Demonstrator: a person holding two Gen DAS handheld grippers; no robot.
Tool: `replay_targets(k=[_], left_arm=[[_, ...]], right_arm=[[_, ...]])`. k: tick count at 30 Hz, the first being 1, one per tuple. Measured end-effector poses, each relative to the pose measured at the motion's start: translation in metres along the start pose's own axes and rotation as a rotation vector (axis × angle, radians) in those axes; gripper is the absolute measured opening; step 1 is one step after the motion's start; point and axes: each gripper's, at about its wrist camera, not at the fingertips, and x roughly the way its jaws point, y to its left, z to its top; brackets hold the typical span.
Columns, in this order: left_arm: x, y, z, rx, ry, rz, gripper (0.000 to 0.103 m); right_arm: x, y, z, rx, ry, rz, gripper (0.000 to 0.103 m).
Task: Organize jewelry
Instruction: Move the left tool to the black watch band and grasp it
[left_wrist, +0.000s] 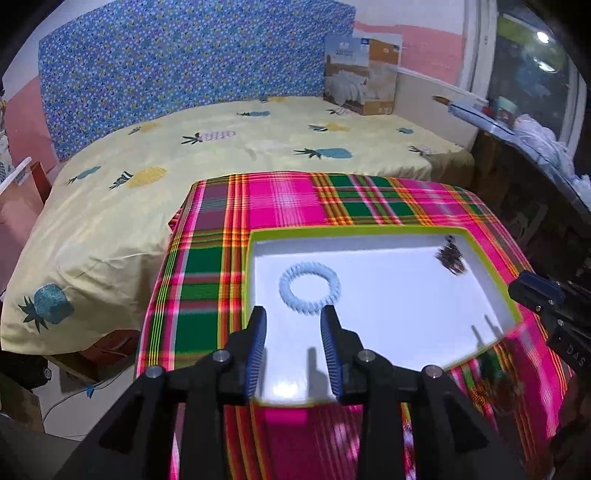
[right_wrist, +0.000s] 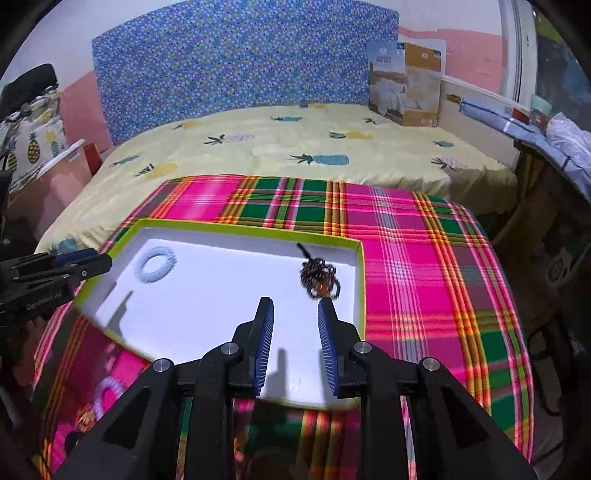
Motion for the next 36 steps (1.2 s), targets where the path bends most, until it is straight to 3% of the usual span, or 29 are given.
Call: replay_targets(k=[8,15,23,36], left_arm=[[-0.052,-0.003,-0.037,-0.009,-0.046,-0.034,0.032],[-0.085,-0.002,-0.068,-0.002,-0.080,-0.009,0.032],[-0.108,0.000,-0.097,-0.001,-0.078,-0.033,0.032],[-0.113,-0.013,-0.123,0.025,-0.041,-0.107,0.032]], right_arm=[[-0.060,0.010,-0.038,0.028,-0.049,0.033,0.025],[-0.095,0.024,-0.067,0.020,-0.066,0.053,0.025],[-0.116,0.030,-0.095,0.020,-0.050,0.106,0.025],[-0.122,0.035,-0.115,0.021,-0.021,0.093,0.025]])
